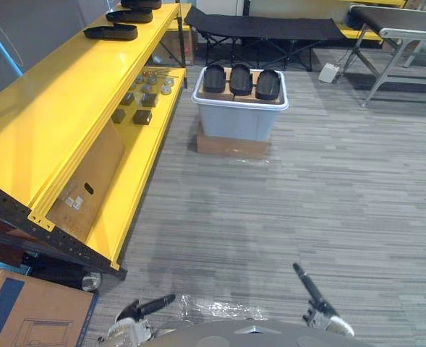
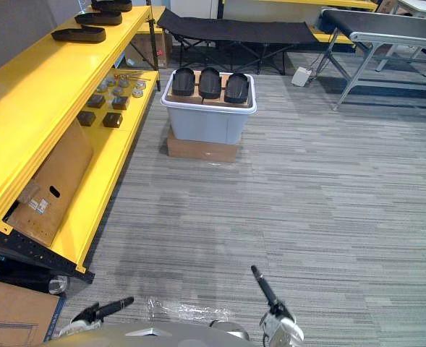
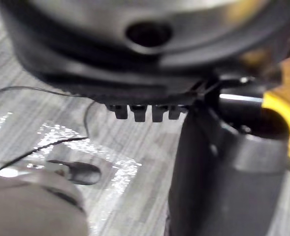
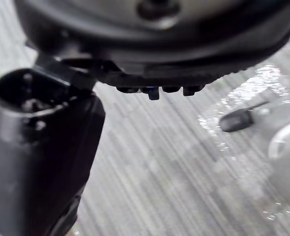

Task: Walk over and take three plastic housings, then place them on the shelf

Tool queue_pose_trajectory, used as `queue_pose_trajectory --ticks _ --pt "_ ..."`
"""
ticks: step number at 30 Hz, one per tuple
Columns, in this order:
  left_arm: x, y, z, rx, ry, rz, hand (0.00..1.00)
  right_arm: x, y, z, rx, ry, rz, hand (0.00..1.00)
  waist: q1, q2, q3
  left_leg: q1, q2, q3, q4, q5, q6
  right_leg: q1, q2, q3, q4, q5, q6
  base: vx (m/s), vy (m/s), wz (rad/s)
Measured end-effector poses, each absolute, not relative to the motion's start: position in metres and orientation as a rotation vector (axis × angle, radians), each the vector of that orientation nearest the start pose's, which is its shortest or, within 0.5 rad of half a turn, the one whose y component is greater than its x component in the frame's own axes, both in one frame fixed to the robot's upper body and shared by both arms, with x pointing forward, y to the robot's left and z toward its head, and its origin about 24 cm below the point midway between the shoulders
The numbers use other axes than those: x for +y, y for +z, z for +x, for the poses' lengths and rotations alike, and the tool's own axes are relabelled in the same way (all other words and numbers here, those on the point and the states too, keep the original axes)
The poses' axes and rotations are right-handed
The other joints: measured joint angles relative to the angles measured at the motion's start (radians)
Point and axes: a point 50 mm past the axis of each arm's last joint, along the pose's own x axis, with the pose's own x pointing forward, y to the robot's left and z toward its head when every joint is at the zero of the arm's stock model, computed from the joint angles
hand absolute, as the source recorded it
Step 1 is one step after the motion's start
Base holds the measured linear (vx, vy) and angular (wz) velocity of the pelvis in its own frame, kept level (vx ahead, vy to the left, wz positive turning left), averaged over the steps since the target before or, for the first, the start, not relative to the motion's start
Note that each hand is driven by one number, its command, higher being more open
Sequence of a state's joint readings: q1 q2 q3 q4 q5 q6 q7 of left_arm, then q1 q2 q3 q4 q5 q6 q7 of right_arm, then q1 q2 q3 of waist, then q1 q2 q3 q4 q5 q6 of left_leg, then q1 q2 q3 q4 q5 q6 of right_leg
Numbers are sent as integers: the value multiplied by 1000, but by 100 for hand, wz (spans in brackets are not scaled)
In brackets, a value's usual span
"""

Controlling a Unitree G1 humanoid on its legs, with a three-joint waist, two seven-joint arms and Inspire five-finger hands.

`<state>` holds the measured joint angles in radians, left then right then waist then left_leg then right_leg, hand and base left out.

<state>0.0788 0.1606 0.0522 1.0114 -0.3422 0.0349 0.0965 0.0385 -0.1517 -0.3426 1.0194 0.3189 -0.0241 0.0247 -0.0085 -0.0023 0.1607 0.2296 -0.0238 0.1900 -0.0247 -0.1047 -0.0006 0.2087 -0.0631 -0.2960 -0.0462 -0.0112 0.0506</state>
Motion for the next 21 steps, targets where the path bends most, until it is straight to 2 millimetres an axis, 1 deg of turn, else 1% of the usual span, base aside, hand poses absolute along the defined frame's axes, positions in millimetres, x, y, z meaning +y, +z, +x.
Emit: queue_pose_trajectory --ticks 2,4,6,9,12,14,16,21 --pt "221 -145 122 987 355 -136 100 -267 -128 135 793 -507 270 100 -8 0 -2 -3 -1 2 -13 8 10 -13 0 1 7 0 0 -56 6 -1" --pt "218 -138 141 923 291 -134 100 -272 -117 154 729 -451 217 100 -19 -4 -2 -11 -2 6 -20 16 11 -27 -1 1 9 2 1 -25 4 -1" --pt "212 -135 150 900 237 -140 100 -271 -114 162 714 -417 195 100 -21 -5 -3 -9 -2 9 -23 17 11 -28 -1 3 8 2 1 -3 2 -4" --pt "202 -133 158 878 180 -185 100 -263 -115 164 721 -353 195 100 -22 -5 -3 -6 -2 14 -27 16 10 -29 0 5 7 3 1 20 3 -4" --pt "199 -133 158 874 172 -226 100 -255 -117 166 722 -298 220 100 -23 -5 -3 2 -2 22 -27 11 1 -24 0 10 7 4 3 22 7 -6" --pt "199 -133 159 866 173 -227 100 -252 -117 167 712 -294 266 100 -24 -5 -3 7 -2 23 -26 9 -2 -17 -1 9 7 6 7 0 0 0" --pt "199 -131 161 839 172 -222 100 -251 -117 167 699 -294 308 100 -23 -5 -3 4 -2 23 -15 2 -13 -16 -3 10 7 10 12 0 0 0" --pt "199 -126 166 778 167 -219 100 -241 -119 167 677 -292 346 100 -23 -6 -4 4 -2 23 -7 1 -15 -15 -5 9 12 12 16 -33 4 0"
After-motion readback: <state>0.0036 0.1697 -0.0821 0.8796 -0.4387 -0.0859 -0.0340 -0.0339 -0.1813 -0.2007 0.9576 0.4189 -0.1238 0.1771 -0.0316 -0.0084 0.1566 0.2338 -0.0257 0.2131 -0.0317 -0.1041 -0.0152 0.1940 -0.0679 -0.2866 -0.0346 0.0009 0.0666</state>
